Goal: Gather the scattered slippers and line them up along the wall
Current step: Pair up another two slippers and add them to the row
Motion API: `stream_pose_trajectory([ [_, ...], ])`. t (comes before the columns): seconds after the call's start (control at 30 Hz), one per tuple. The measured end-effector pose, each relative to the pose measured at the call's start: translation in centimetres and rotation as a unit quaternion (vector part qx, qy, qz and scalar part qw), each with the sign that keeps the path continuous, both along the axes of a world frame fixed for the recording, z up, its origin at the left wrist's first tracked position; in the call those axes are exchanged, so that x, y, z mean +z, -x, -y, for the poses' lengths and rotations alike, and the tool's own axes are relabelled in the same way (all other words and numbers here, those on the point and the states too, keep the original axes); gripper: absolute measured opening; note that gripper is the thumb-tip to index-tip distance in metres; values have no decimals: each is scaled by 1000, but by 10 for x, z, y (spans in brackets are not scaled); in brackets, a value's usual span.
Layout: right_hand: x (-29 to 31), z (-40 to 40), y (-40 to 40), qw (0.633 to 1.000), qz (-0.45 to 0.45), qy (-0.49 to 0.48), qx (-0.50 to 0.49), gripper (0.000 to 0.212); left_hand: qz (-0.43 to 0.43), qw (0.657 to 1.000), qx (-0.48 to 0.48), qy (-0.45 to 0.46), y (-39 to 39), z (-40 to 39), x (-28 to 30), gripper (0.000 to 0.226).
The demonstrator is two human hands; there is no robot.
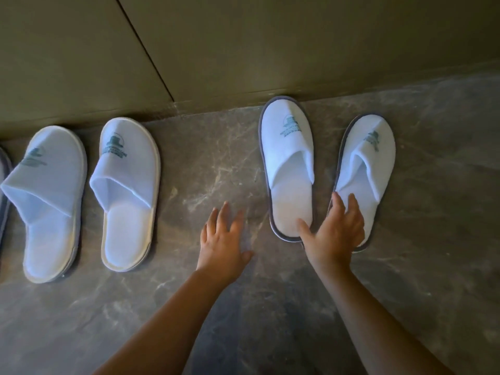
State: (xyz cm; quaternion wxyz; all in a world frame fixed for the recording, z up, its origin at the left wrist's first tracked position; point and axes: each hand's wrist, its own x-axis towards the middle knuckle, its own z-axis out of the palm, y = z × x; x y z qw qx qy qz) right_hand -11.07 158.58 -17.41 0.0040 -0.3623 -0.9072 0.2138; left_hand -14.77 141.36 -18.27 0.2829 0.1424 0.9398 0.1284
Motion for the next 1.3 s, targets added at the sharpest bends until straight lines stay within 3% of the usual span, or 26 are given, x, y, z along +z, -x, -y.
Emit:
stream_pose_trajectory([
  [0.23, -12, -41, -18, 990, 88, 34, -107, 107, -15, 993, -112, -28, 0, -67, -2, 87],
  [0.47, -15, -58, -18, 987, 75, 80, -116, 100, -10, 991, -129, 31, -1, -88, -9, 88],
  [0.67, -3, -105, -26, 989, 46, 49, -129, 91, -36, 987, -147, 50, 0, -104, -8, 88],
  [1.03, 5, -180, -3, 997, 42, 31, -63, 79, -16, 979, -178, 98, 9, -118, -3, 83],
  [1.3, 0, -194, -8, 993, 114, -6, -3, 64, -17, 979, -172, 104, 7, -120, -1, 84],
])
